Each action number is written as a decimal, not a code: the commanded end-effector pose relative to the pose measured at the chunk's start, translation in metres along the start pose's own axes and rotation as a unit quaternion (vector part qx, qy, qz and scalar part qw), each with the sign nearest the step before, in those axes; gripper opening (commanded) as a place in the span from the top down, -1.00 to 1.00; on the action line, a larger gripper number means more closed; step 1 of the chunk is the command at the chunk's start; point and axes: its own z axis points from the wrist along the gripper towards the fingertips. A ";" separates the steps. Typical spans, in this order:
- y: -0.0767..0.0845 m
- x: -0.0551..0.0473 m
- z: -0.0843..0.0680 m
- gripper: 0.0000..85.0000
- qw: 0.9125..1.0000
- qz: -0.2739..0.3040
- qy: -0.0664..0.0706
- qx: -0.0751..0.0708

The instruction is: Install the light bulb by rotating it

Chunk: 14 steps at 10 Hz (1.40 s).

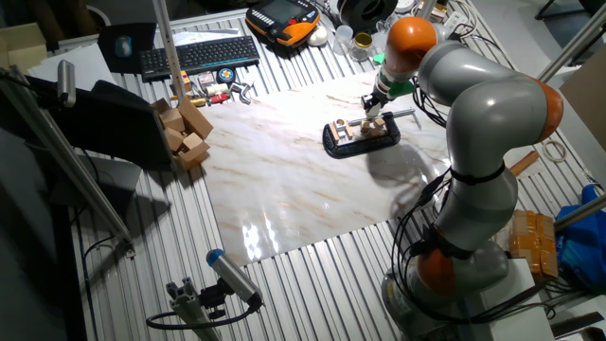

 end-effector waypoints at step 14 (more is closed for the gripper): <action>0.062 -0.022 -0.011 1.00 0.999 0.009 -0.030 -0.018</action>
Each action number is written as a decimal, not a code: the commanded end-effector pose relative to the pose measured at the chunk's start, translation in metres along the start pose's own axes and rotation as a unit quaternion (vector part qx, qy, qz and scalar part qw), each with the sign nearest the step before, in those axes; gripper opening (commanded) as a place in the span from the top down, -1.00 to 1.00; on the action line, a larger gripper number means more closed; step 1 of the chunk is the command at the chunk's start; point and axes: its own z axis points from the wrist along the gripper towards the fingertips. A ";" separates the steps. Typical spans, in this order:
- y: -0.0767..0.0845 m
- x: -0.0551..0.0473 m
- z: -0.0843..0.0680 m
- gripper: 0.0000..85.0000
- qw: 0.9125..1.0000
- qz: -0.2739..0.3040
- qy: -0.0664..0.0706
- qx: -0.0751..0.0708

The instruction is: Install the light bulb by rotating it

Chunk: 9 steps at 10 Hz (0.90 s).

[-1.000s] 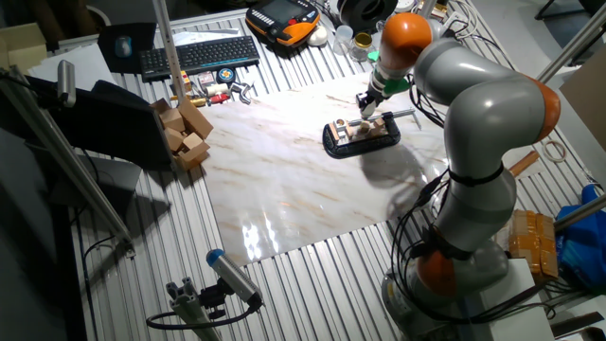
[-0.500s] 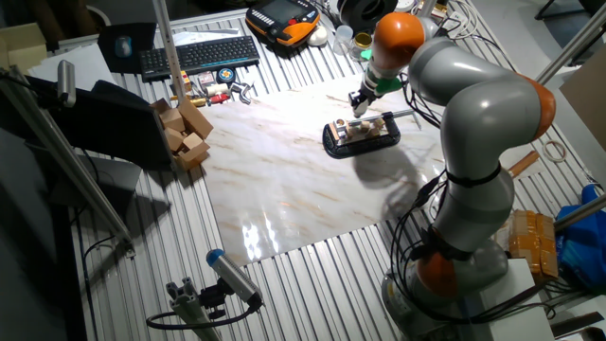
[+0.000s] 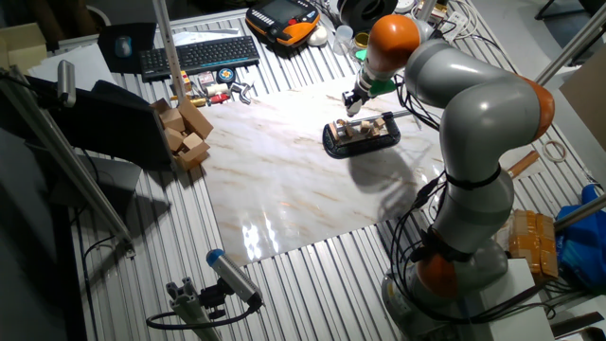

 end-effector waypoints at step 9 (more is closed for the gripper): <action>0.010 0.002 0.010 1.00 1.000 0.006 -0.005 -0.003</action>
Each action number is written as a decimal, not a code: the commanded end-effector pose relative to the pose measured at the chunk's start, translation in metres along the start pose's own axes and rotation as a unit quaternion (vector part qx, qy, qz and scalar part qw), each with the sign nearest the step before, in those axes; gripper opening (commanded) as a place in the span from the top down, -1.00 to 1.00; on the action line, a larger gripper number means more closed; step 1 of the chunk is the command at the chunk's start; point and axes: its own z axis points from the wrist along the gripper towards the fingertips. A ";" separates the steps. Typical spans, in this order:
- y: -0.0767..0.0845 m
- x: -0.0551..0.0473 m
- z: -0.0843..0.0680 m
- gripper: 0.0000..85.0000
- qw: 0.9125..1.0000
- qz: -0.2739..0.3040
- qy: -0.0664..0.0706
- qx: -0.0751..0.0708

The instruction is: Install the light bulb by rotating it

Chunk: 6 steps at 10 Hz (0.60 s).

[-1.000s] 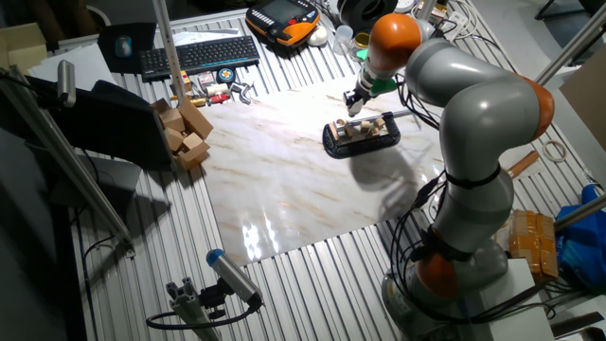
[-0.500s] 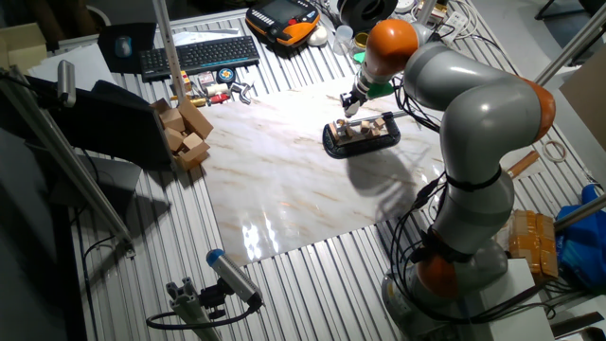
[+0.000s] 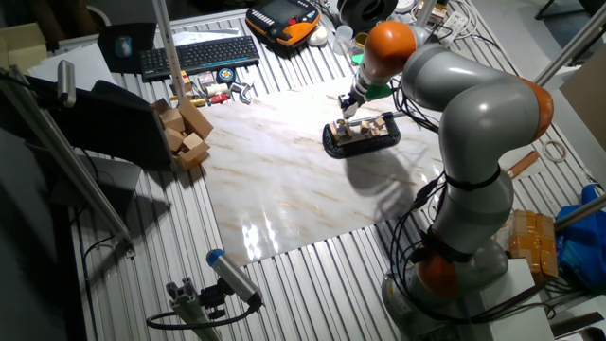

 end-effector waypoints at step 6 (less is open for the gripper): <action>0.004 0.002 0.005 1.00 1.000 0.008 -0.003 -0.007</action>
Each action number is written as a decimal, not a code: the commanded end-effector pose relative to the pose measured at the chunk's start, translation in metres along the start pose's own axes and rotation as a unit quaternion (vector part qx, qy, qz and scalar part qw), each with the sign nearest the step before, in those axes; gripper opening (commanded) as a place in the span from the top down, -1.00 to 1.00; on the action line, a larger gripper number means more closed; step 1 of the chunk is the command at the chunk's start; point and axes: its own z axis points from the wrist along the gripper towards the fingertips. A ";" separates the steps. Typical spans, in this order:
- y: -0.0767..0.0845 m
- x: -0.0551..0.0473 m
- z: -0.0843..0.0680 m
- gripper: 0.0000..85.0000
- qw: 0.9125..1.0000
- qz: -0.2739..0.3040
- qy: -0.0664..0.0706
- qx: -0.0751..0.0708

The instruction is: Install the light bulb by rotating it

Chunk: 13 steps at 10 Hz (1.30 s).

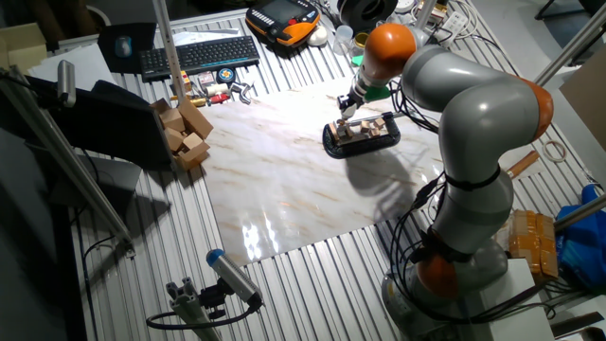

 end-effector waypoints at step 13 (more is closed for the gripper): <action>0.001 0.001 0.003 1.00 1.000 0.006 0.011 0.022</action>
